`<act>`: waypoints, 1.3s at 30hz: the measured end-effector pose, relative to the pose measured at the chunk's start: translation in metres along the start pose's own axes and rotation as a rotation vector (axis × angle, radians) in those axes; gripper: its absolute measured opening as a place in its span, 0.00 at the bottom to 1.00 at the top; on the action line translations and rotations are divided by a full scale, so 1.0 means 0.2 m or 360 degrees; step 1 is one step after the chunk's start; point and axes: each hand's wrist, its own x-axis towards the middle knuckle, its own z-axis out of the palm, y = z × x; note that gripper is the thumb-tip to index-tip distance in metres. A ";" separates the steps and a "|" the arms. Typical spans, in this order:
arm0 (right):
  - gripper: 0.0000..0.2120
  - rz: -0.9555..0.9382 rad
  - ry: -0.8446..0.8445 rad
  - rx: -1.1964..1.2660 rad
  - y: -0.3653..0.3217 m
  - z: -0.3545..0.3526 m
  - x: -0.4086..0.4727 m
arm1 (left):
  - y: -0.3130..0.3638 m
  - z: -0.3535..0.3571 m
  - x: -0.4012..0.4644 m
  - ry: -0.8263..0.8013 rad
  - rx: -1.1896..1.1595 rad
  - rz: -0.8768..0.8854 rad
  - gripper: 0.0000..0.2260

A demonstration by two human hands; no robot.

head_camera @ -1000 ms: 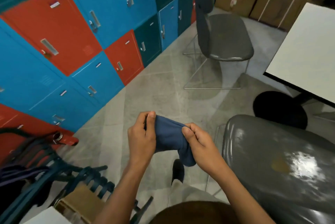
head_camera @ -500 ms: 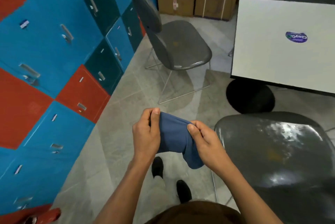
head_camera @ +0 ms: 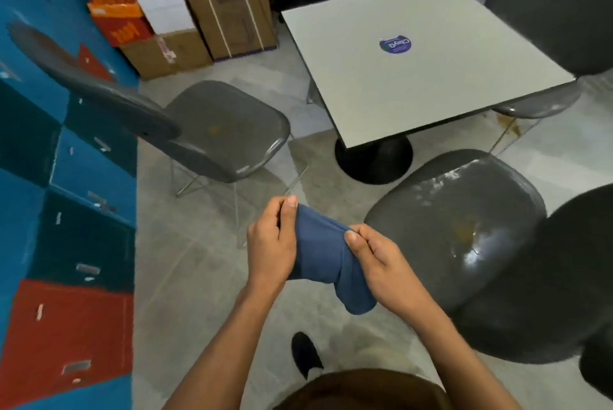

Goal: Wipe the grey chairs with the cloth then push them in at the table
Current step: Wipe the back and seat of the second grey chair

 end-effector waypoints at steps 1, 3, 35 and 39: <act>0.15 0.0015 0.0038 -0.0019 0.00 -0.02 0.01 | 0.02 0.03 0.04 -0.0062 -0.0012 0.0033 0.12; 0.14 0.0018 0.0143 -0.0047 0.00 -0.07 0.03 | 0.07 0.09 0.13 -0.0192 -0.0026 0.0095 0.12; 0.09 0.0565 0.1701 0.0317 0.25 -0.99 0.63 | 0.80 1.71 1.03 -0.1914 -0.0029 0.0709 0.07; 0.09 0.0707 0.2037 0.0305 0.28 -1.01 0.68 | 0.87 1.89 1.09 -0.2244 -0.0028 0.0871 0.08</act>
